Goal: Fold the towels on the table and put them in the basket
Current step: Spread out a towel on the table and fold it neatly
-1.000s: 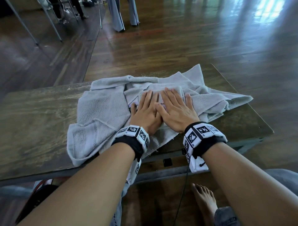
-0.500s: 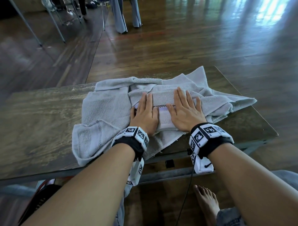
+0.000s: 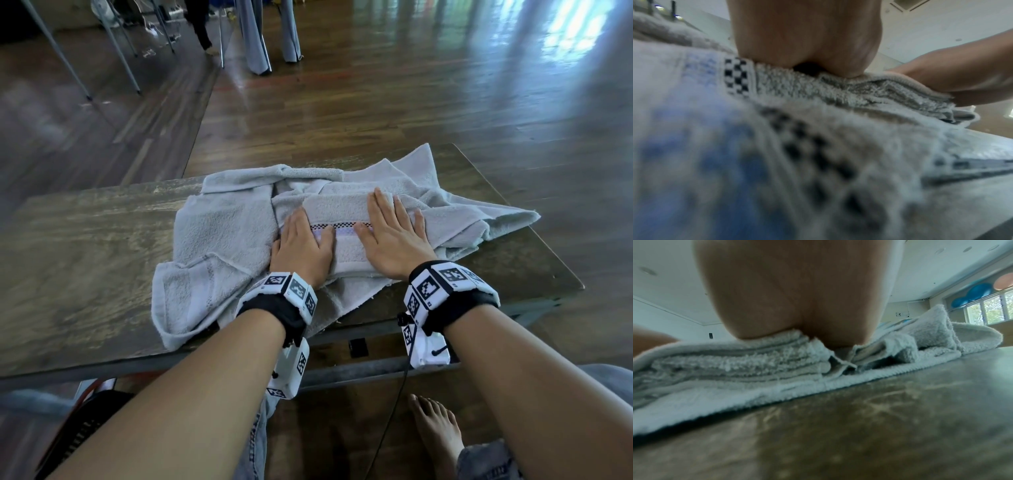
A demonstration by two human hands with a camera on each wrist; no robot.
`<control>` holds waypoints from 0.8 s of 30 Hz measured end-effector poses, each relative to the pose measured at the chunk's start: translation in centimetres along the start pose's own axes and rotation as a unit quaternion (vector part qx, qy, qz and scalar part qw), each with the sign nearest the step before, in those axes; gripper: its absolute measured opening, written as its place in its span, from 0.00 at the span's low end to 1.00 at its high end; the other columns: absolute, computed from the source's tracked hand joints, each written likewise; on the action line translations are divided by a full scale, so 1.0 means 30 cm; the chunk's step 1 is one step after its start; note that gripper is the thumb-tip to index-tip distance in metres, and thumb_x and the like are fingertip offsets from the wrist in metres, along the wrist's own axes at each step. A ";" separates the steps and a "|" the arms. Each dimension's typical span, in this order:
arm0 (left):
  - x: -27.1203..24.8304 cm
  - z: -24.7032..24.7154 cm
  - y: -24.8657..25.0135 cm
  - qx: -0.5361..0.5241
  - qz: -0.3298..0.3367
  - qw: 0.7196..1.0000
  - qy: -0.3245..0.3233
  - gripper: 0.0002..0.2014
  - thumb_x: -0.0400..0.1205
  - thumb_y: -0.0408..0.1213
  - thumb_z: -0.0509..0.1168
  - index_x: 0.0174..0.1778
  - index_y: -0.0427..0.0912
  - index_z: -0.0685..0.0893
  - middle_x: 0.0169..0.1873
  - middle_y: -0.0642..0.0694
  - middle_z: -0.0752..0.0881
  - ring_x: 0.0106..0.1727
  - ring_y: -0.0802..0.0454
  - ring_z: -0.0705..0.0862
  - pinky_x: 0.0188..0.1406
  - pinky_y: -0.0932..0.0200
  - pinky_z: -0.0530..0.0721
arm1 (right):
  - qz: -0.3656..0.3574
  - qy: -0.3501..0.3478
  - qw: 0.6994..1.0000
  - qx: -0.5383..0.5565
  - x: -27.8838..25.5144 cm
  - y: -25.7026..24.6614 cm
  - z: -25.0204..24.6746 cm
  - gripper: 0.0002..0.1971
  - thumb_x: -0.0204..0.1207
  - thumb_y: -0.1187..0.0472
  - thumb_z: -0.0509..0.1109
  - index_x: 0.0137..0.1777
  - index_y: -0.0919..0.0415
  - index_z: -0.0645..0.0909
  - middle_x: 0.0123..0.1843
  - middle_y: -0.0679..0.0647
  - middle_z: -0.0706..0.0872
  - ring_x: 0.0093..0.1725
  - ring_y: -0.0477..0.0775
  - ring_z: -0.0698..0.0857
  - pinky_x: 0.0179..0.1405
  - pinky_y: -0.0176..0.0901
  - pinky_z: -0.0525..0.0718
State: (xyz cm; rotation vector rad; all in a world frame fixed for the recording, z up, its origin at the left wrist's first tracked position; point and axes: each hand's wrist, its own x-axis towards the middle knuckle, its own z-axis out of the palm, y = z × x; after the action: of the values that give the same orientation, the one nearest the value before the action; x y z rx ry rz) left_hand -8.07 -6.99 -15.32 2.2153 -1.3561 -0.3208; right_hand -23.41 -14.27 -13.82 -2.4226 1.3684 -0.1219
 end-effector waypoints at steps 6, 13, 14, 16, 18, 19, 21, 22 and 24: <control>0.048 -0.115 0.065 -0.019 -0.055 0.998 -0.016 0.27 0.75 0.58 0.66 0.57 0.37 0.85 0.59 0.38 0.86 0.58 0.38 0.85 0.61 0.41 0.83 | -0.023 -0.010 0.998 0.050 -0.027 0.015 -0.025 0.33 0.89 0.38 0.38 0.90 0.48 0.37 0.90 0.42 0.33 0.88 0.48 0.32 0.86 0.57 0.31; -0.032 -0.219 0.185 -0.199 0.028 0.980 -0.011 0.15 0.72 0.43 0.71 0.24 0.45 0.75 0.22 0.51 0.79 0.25 0.53 0.77 0.26 0.60 0.73 | -0.010 0.010 0.991 0.133 -0.105 -0.018 -0.085 0.35 0.87 0.35 0.44 0.88 0.44 0.36 0.91 0.46 0.36 0.90 0.54 0.41 0.87 0.63 0.43; -0.046 -0.238 0.193 -0.228 0.031 0.973 -0.023 0.13 0.72 0.41 0.71 0.25 0.45 0.76 0.21 0.52 0.79 0.24 0.55 0.76 0.25 0.61 0.73 | -0.008 0.019 0.987 0.160 -0.118 -0.026 -0.097 0.35 0.87 0.35 0.45 0.88 0.43 0.37 0.91 0.48 0.39 0.90 0.56 0.43 0.87 0.64 0.46; -0.075 -0.286 0.200 -0.264 0.044 0.963 -0.037 0.11 0.71 0.40 0.71 0.26 0.46 0.77 0.21 0.54 0.79 0.22 0.57 0.76 0.24 0.62 0.73 | -0.002 0.017 0.973 0.228 -0.143 -0.047 -0.125 0.34 0.88 0.36 0.48 0.87 0.40 0.37 0.91 0.51 0.45 0.89 0.58 0.47 0.86 0.66 0.52; -0.110 -0.344 0.198 -0.291 0.054 0.954 -0.043 0.12 0.71 0.39 0.71 0.25 0.48 0.75 0.19 0.57 0.78 0.21 0.59 0.75 0.23 0.64 0.72 | 0.020 0.000 0.951 0.310 -0.170 -0.082 -0.153 0.35 0.87 0.36 0.51 0.86 0.39 0.37 0.89 0.59 0.54 0.87 0.63 0.59 0.84 0.67 0.61; -0.126 -0.374 0.195 -0.306 0.055 0.950 -0.040 0.13 0.72 0.38 0.71 0.24 0.49 0.75 0.18 0.58 0.78 0.21 0.60 0.76 0.23 0.65 0.72 | 0.034 0.000 0.938 0.344 -0.185 -0.104 -0.165 0.36 0.86 0.35 0.52 0.86 0.40 0.36 0.88 0.62 0.58 0.85 0.66 0.64 0.83 0.67 0.64; -0.164 -0.436 0.181 -0.341 0.053 0.938 -0.025 0.10 0.72 0.37 0.71 0.27 0.46 0.78 0.21 0.56 0.81 0.23 0.58 0.79 0.24 0.64 0.76 | 0.051 0.006 0.919 0.392 -0.217 -0.158 -0.185 0.42 0.82 0.30 0.55 0.86 0.42 0.36 0.85 0.63 0.64 0.80 0.67 0.71 0.81 0.66 0.69; -0.187 -0.467 0.168 -0.358 0.050 0.932 -0.015 0.07 0.72 0.36 0.71 0.30 0.43 0.80 0.24 0.51 0.83 0.26 0.54 0.82 0.26 0.60 0.78 | 0.055 0.009 0.907 0.416 -0.234 -0.189 -0.195 0.46 0.79 0.27 0.58 0.86 0.44 0.38 0.84 0.63 0.67 0.78 0.66 0.74 0.80 0.64 0.72; -0.230 -0.529 0.129 -0.380 0.038 0.924 0.015 0.08 0.71 0.37 0.72 0.40 0.36 0.85 0.33 0.41 0.90 0.34 0.45 0.89 0.32 0.50 0.86 | 0.050 0.015 0.875 0.482 -0.264 -0.259 -0.210 0.49 0.78 0.31 0.65 0.87 0.50 0.40 0.78 0.61 0.73 0.72 0.61 0.80 0.75 0.60 0.78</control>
State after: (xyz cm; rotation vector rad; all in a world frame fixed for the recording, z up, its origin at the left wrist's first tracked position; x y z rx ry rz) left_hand -7.05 2.51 -0.39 1.5066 -1.0476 -0.6527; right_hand -22.83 -5.60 -4.49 -1.5034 1.0552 -0.6458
